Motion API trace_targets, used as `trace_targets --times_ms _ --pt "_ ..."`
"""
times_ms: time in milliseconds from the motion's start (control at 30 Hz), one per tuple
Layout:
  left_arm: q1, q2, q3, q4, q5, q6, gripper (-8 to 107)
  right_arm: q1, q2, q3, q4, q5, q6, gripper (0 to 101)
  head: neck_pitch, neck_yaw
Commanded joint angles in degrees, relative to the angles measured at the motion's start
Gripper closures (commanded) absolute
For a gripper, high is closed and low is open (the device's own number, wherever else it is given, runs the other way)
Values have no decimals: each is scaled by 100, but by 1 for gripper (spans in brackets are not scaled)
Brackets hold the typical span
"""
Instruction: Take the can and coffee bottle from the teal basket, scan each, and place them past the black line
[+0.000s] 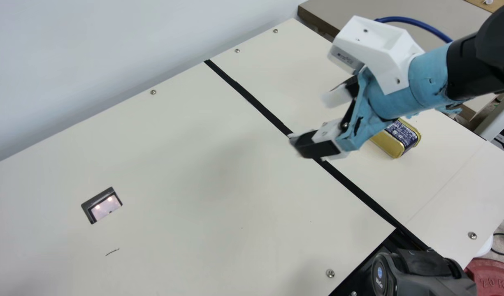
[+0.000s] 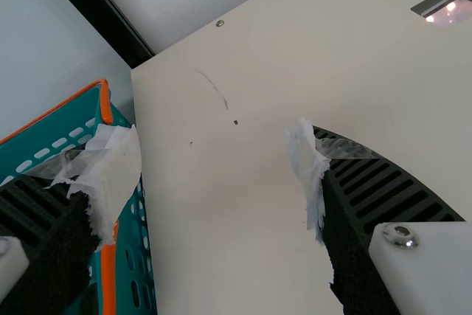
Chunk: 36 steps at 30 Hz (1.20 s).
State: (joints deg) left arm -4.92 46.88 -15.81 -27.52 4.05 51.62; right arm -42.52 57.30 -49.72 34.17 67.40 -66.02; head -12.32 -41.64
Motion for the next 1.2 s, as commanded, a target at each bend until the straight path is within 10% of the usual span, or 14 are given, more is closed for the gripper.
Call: trace_targets --times_ms 0,767,1167 --pt "0 0 0 0 0 0 9 138 -27 58 717 250 34 0 -173 -82" --pt "0 0 0 0 0 0 9 2918 1023 60 2184 250 -325 0 -173 -82" --pt "0 0 0 0 0 0 9 3430 -172 162 2023 250 -231 0 -173 -82"
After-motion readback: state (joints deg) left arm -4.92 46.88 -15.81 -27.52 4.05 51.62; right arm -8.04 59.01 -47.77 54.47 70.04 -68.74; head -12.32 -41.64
